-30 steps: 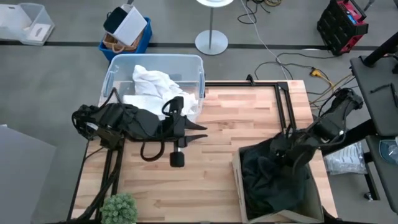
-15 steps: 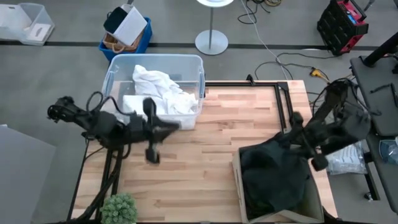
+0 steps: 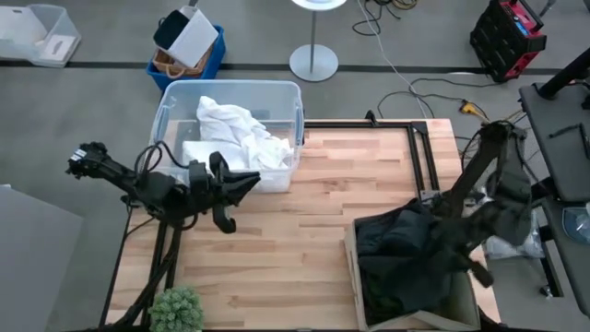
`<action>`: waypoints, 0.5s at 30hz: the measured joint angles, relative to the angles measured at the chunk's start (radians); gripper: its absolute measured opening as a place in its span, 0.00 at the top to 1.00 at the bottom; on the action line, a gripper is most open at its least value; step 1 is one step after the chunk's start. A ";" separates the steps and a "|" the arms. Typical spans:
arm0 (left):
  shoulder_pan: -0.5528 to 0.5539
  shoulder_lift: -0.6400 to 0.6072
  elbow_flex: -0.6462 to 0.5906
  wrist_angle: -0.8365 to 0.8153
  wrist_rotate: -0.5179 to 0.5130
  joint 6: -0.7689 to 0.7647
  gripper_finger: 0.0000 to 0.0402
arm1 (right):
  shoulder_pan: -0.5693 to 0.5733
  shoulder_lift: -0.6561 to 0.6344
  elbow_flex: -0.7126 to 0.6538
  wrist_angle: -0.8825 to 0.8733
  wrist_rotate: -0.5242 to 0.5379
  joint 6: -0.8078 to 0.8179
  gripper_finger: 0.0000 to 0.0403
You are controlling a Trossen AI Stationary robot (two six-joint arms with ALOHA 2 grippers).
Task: Sort clothes
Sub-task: Put the dark blue shorts into the laundry organizer, then return to Home Position
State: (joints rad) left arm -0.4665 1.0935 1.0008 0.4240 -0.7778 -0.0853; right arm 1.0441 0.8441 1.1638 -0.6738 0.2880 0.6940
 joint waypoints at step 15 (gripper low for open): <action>0.310 -0.320 -0.179 -0.159 0.530 0.009 0.96 | 0.114 -0.242 -0.047 0.150 0.635 -0.624 0.75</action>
State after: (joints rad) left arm -0.1569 0.7734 0.8216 0.2653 -0.2481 -0.0765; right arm 1.1585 0.6020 1.1165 -0.5240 0.9228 0.0701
